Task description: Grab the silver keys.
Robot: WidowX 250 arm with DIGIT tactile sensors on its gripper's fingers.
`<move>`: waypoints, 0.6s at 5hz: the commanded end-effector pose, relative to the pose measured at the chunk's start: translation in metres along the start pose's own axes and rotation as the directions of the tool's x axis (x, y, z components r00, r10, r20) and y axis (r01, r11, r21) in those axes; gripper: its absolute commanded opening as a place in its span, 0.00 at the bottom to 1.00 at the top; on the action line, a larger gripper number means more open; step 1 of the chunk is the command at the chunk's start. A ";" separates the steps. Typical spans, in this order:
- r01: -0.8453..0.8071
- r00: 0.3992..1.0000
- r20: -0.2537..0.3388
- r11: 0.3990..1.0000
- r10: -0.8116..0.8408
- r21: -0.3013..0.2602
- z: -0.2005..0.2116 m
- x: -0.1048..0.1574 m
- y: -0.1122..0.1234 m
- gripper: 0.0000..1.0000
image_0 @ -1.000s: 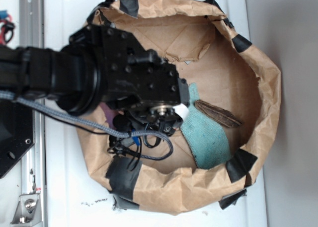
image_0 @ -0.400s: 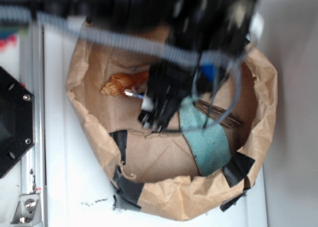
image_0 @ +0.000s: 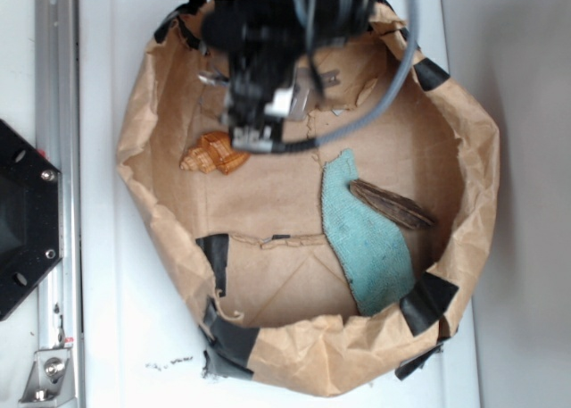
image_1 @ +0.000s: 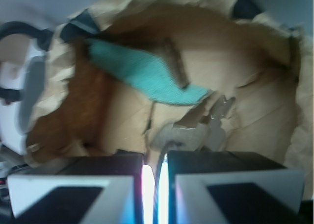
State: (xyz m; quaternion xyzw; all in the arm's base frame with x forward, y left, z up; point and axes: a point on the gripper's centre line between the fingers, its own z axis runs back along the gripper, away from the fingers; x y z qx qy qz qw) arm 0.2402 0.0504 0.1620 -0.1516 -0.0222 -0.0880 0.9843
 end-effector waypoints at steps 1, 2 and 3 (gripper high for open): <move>0.004 0.997 -0.072 0.997 0.002 0.076 -0.003 0.007 -0.018 0.00; -0.007 1.000 -0.025 0.992 0.011 0.129 -0.010 0.009 -0.023 0.00; -0.041 0.999 -0.011 0.987 0.043 0.155 -0.019 0.013 -0.025 0.00</move>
